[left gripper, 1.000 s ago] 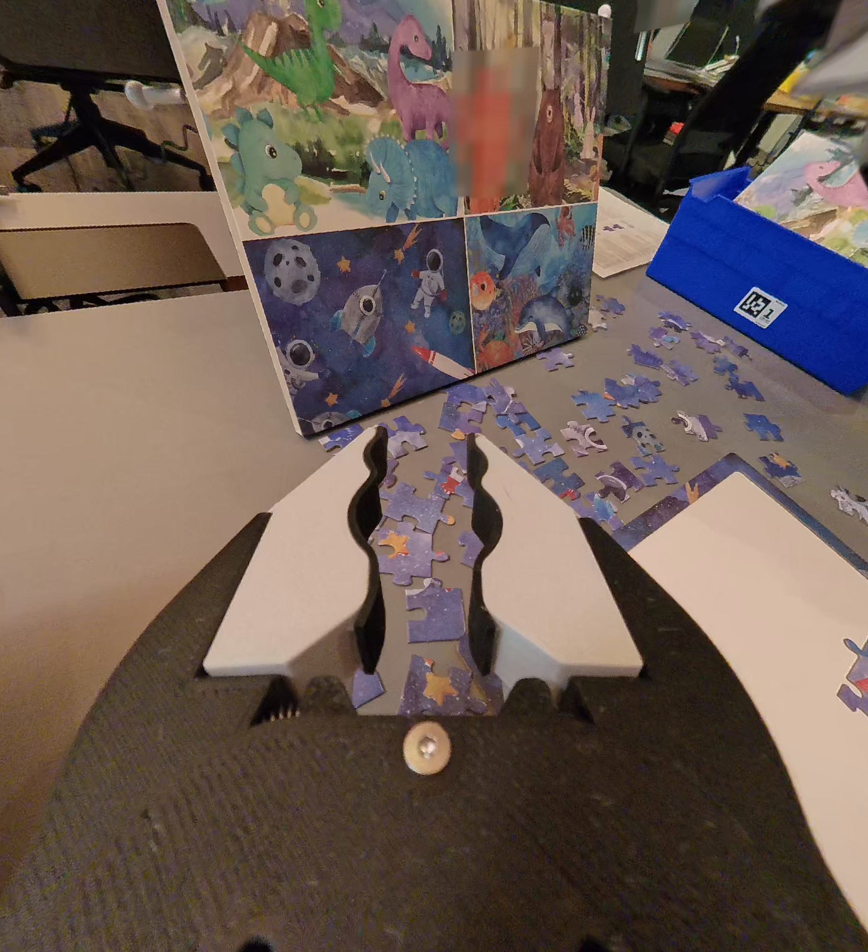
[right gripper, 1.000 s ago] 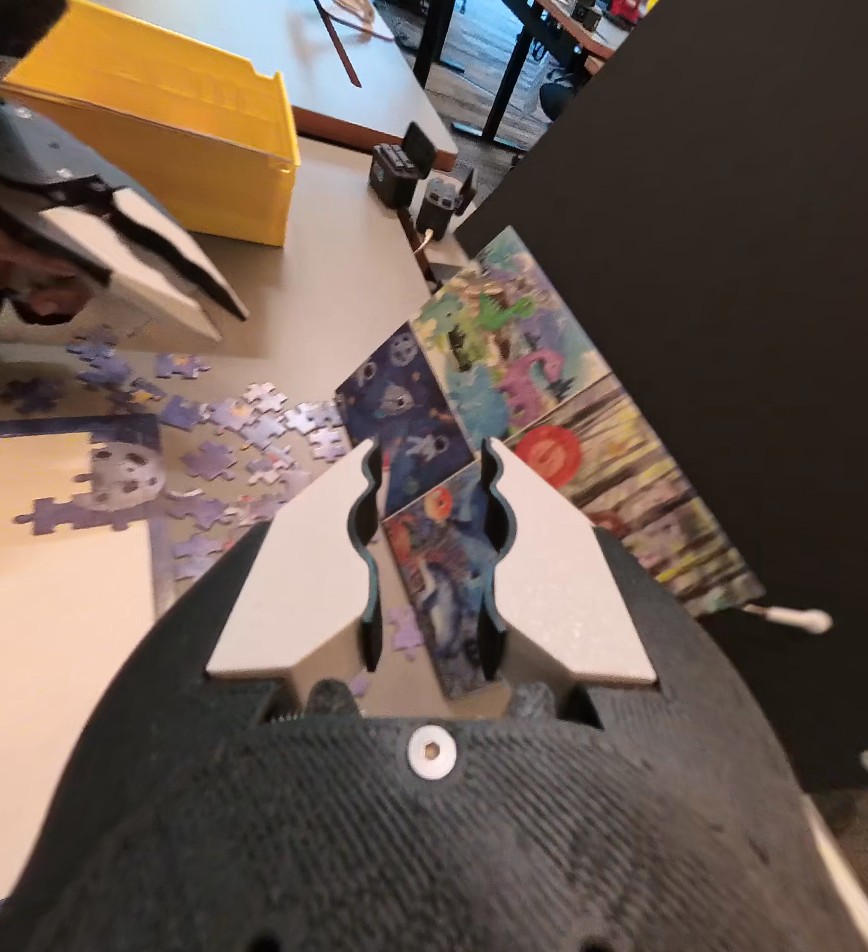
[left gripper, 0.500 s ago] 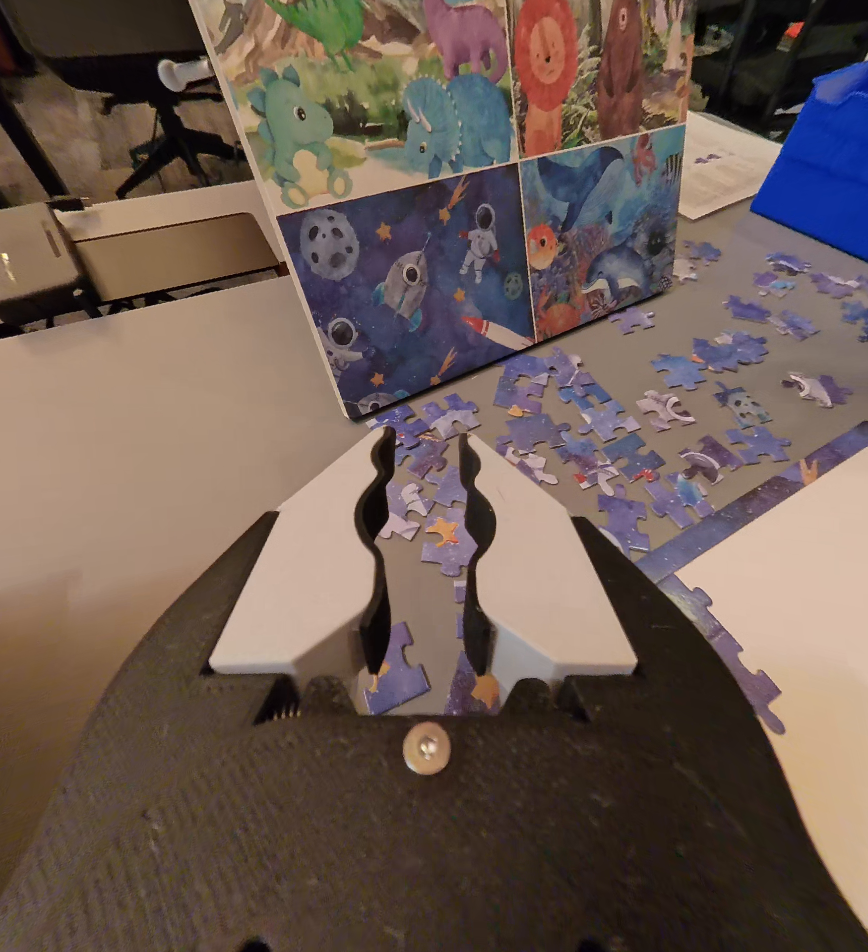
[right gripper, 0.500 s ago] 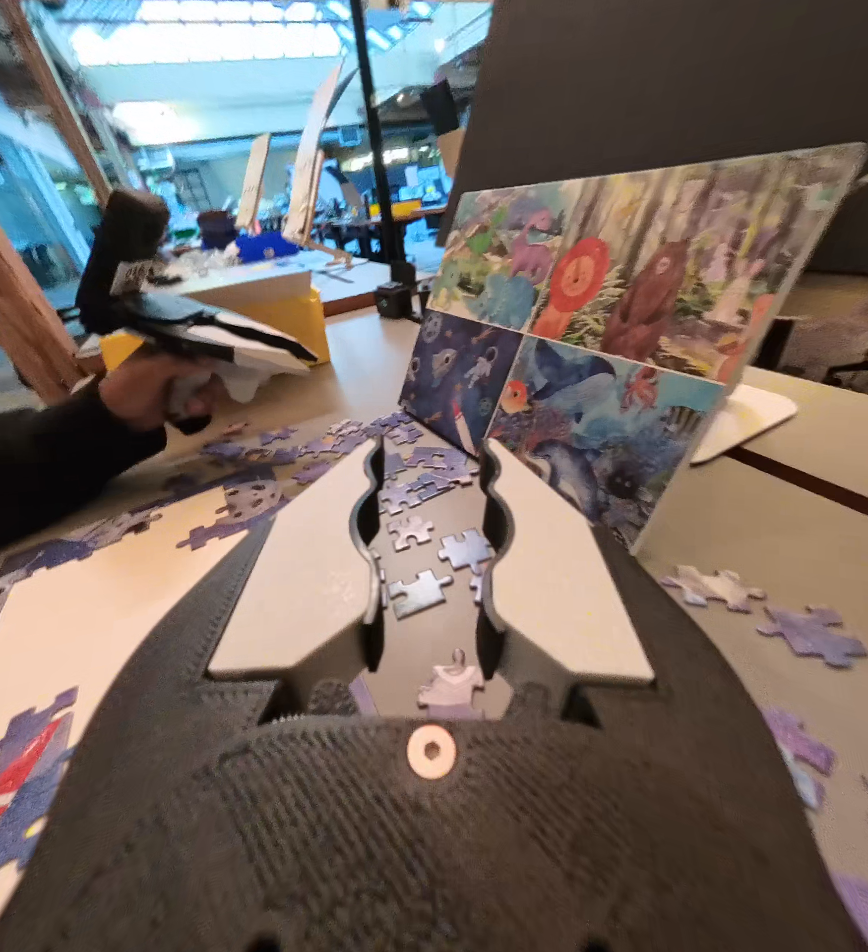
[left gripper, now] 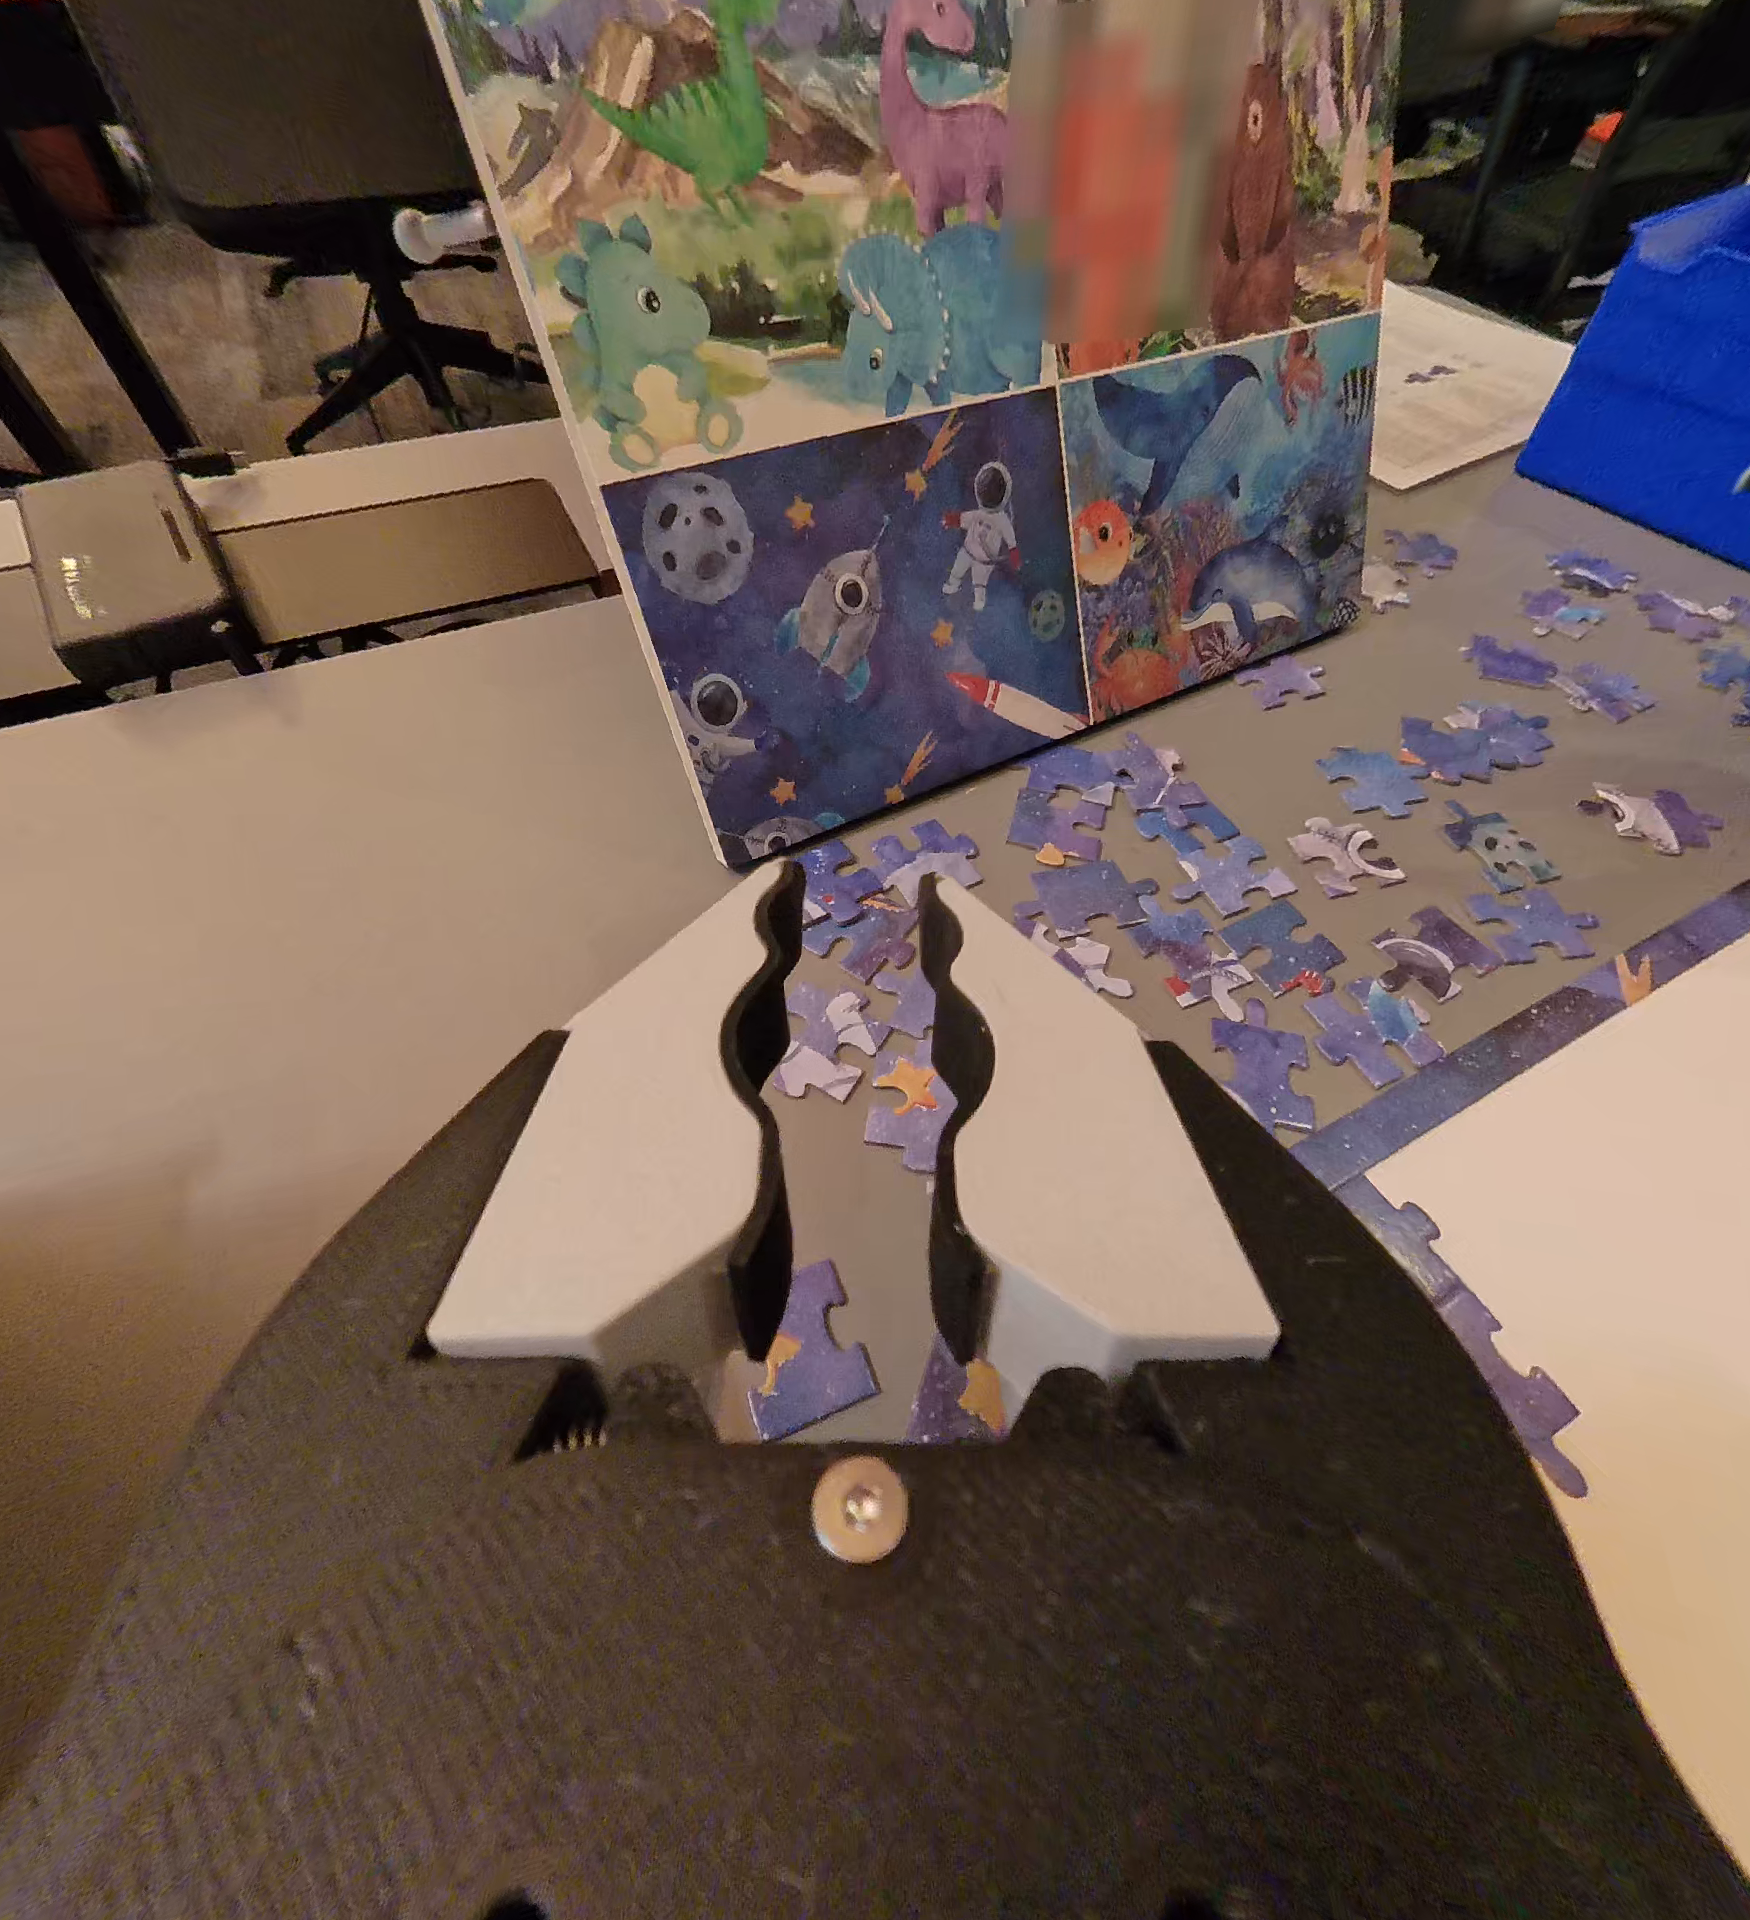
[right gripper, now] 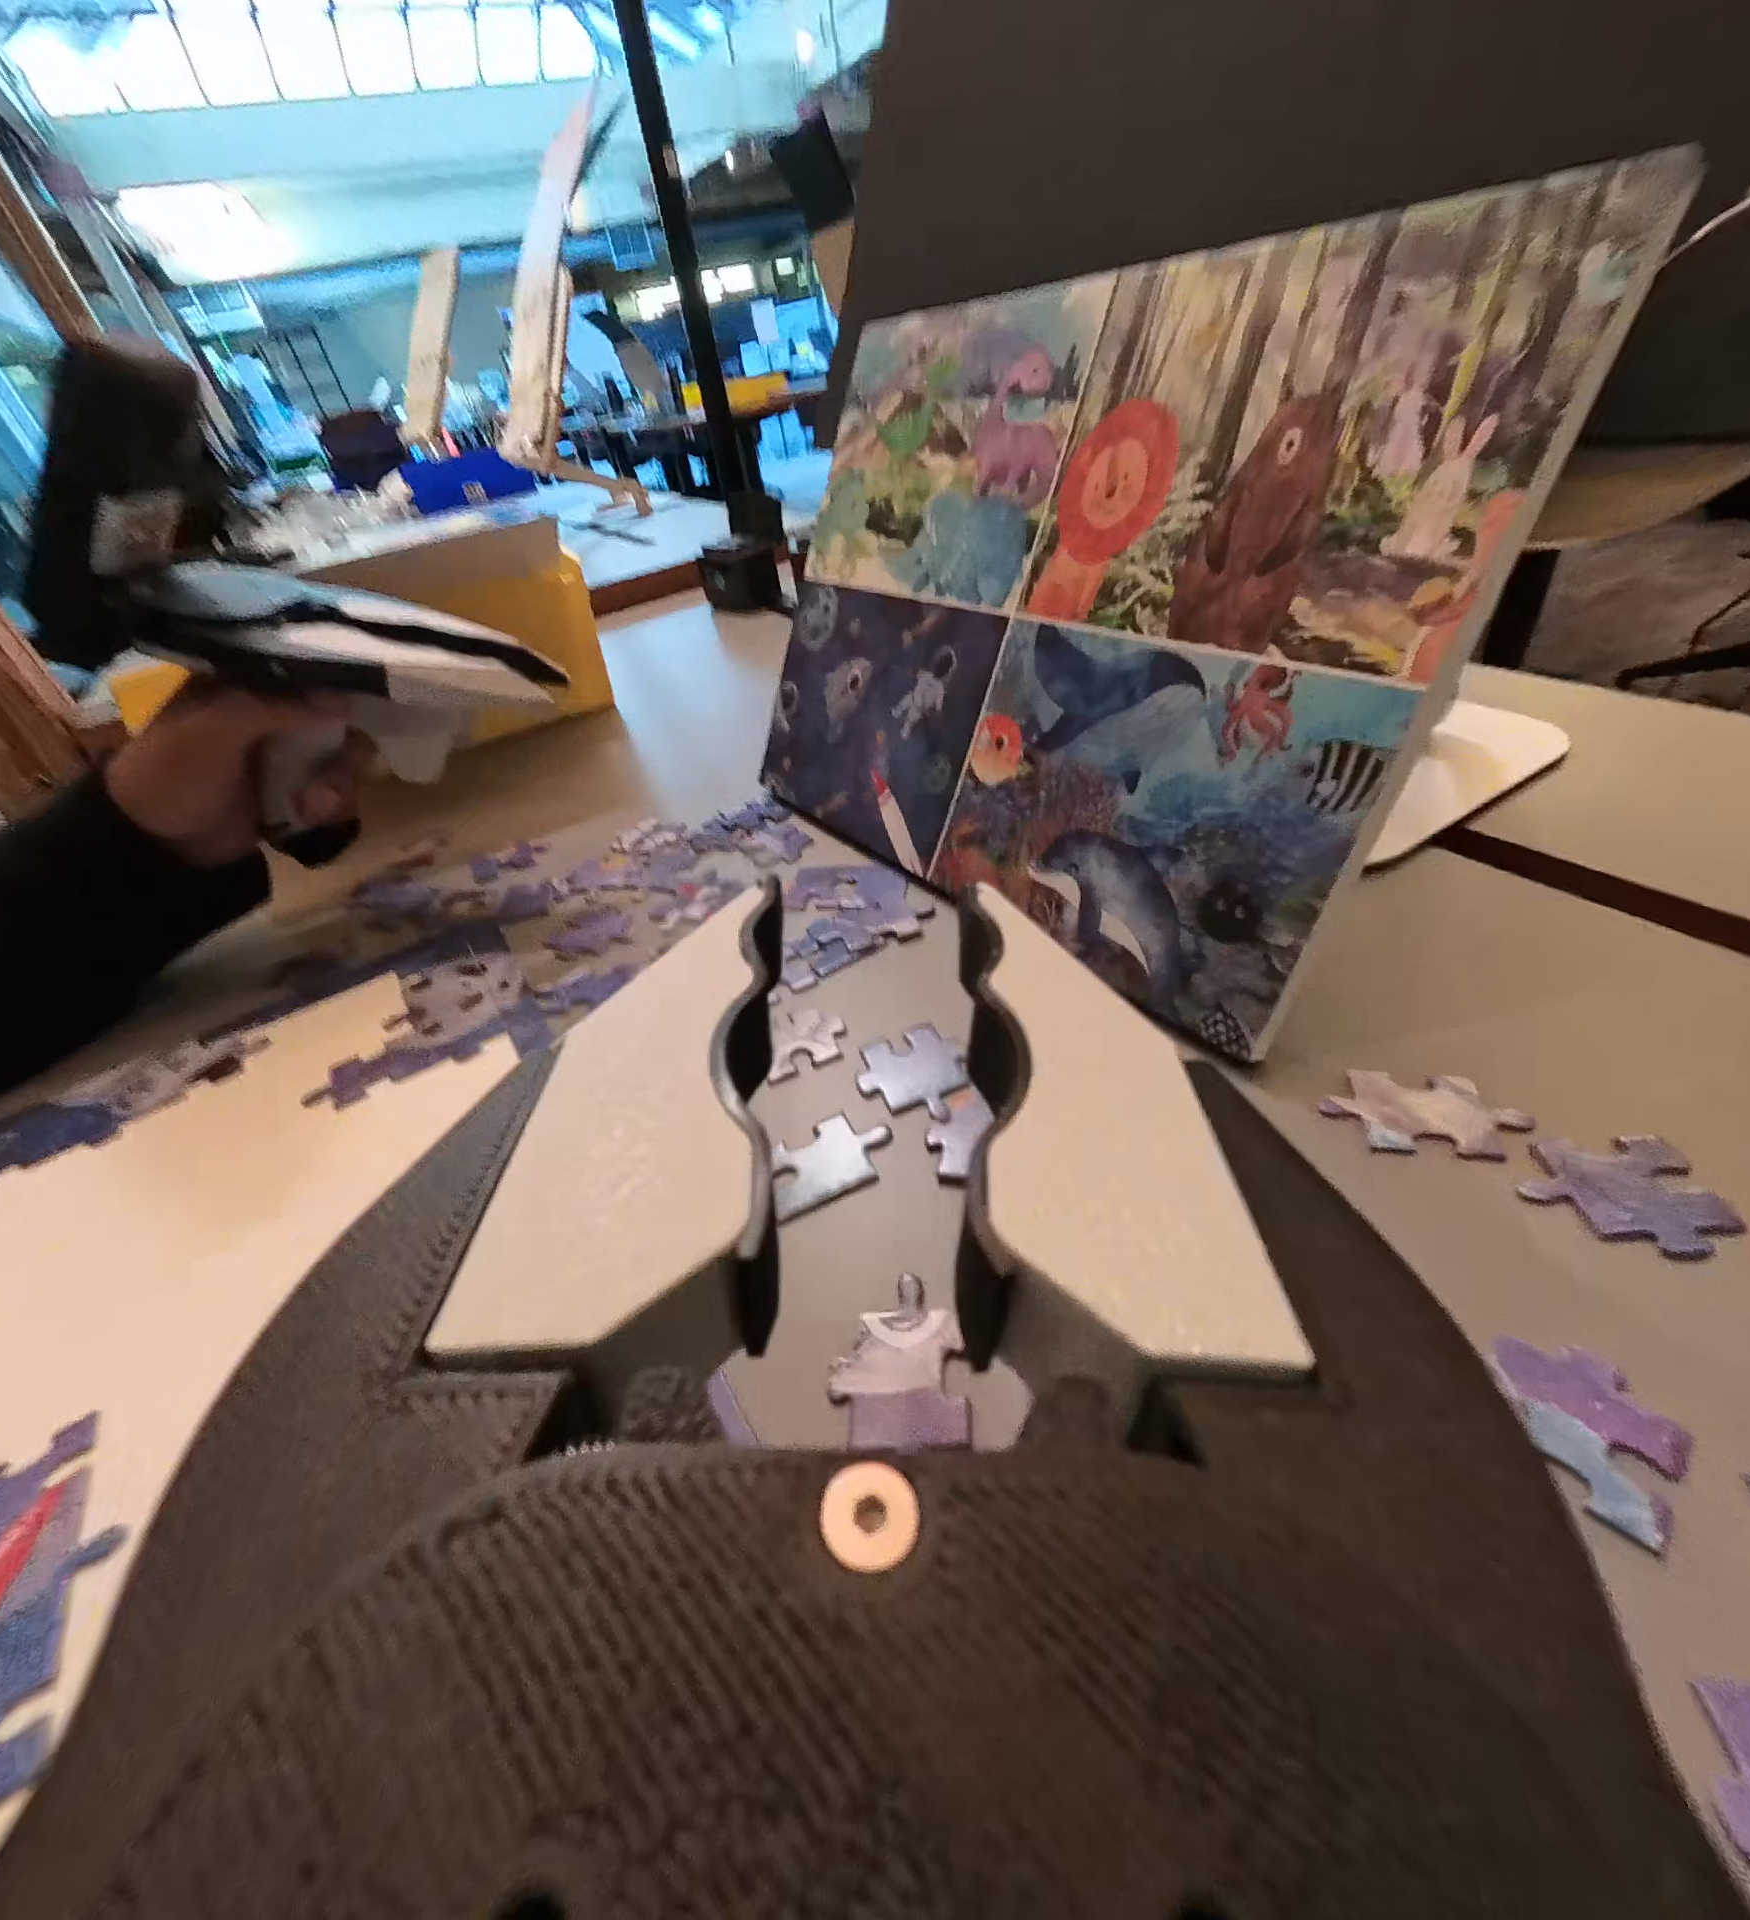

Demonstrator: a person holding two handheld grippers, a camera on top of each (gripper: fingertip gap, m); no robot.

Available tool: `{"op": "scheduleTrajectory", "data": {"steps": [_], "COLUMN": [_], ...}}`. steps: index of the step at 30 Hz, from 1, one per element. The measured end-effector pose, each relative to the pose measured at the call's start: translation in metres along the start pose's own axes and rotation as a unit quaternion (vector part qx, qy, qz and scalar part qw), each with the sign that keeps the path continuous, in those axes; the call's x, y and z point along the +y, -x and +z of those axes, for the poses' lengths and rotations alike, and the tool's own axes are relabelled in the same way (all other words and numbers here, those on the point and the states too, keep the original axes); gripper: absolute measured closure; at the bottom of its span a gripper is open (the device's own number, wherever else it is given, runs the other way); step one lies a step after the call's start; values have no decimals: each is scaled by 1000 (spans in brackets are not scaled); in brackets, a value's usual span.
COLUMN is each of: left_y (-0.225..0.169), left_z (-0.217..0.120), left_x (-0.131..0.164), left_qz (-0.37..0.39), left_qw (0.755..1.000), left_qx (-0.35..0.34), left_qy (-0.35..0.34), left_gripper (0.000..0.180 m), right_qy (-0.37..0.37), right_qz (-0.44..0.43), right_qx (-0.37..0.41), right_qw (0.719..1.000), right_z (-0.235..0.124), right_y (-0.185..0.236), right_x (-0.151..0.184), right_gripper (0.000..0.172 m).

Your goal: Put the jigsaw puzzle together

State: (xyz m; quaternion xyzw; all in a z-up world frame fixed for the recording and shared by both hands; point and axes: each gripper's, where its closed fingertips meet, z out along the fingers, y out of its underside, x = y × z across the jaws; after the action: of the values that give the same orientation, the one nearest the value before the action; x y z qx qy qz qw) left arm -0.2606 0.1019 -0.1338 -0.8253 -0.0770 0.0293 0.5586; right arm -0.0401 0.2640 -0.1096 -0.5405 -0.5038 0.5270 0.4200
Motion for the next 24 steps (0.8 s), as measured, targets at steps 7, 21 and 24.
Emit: {"op": "scheduleTrajectory", "data": {"steps": [7,21,24], "left_y": [-3,-5,-5], "left_z": [1,0,1], "left_x": [-1,-2,-2], "left_qz": [2,4,5], "left_qw": [1000,1000,1000], "left_qx": [4,7,8], "left_qy": [-2,-6,-3], "left_gripper": [160,161,160], "right_qy": [134,337,350], "right_qz": [-73,35,81], "right_qx": [91,77,47], "right_qw": [984,938,932], "right_z": [19,90,78], "right_y": [-20,-51,-37], "right_x": [35,82,86], "right_gripper": [143,145,147]}}
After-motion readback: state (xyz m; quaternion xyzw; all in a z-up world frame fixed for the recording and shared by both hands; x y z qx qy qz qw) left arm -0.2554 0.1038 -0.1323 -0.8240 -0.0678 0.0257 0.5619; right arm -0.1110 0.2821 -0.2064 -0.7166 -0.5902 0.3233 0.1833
